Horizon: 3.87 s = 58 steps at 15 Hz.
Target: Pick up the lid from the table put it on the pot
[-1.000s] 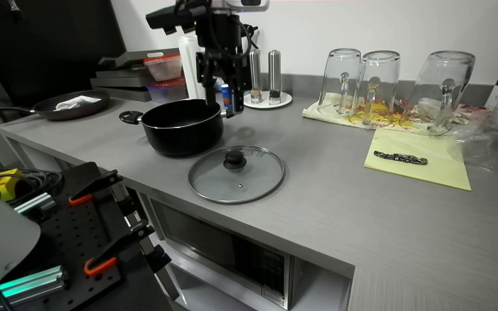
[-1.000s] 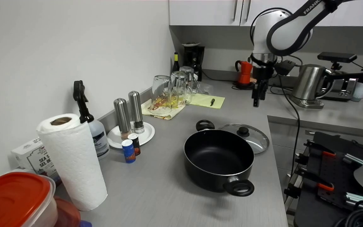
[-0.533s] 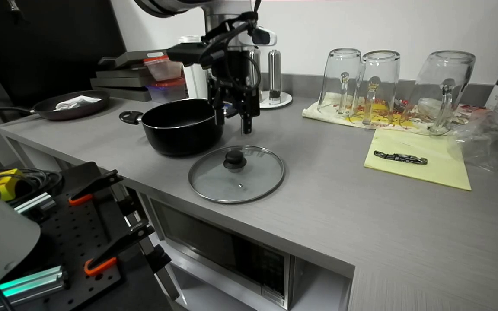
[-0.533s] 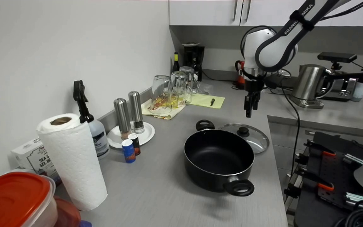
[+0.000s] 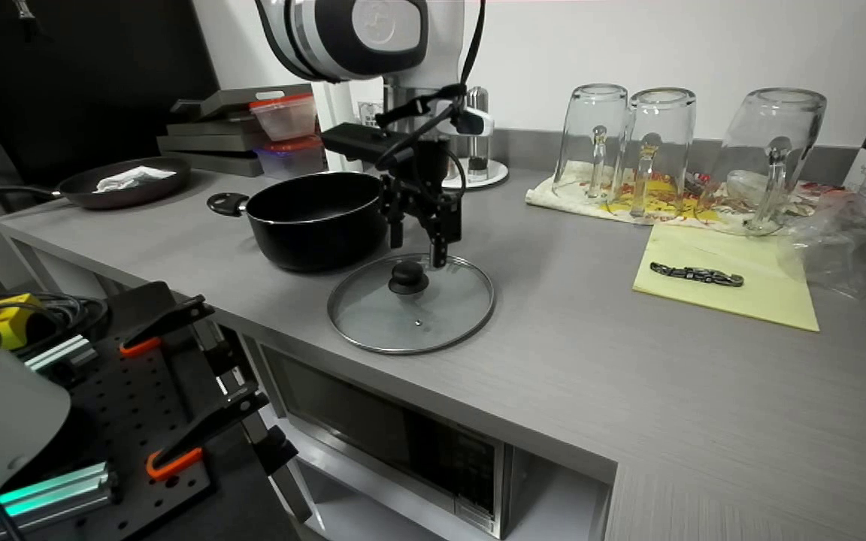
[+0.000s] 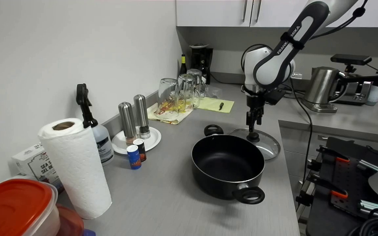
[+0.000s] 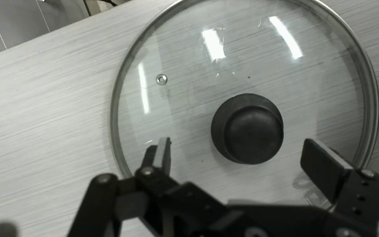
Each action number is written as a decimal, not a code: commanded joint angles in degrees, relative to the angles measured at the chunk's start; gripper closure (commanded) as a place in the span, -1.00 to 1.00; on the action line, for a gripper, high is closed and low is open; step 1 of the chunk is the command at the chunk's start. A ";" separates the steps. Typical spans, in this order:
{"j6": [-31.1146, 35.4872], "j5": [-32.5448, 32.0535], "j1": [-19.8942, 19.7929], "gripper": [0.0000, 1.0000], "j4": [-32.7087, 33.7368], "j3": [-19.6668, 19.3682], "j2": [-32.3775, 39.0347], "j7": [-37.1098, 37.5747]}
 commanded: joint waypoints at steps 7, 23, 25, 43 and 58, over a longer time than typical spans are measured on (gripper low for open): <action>0.07 3.95 -0.30 -1.00 4.06 1.07 5.73 0.05; 0.15 3.94 -0.41 0.12 1.66 1.69 4.39 -0.55; 0.07 3.99 -0.43 0.43 1.69 1.76 3.93 -0.63; -4.10 -10.82 0.78 0.50 -4.87 -2.99 -19.59 1.74; -24.94 -10.81 11.76 0.50 11.98 10.68 -14.85 -2.90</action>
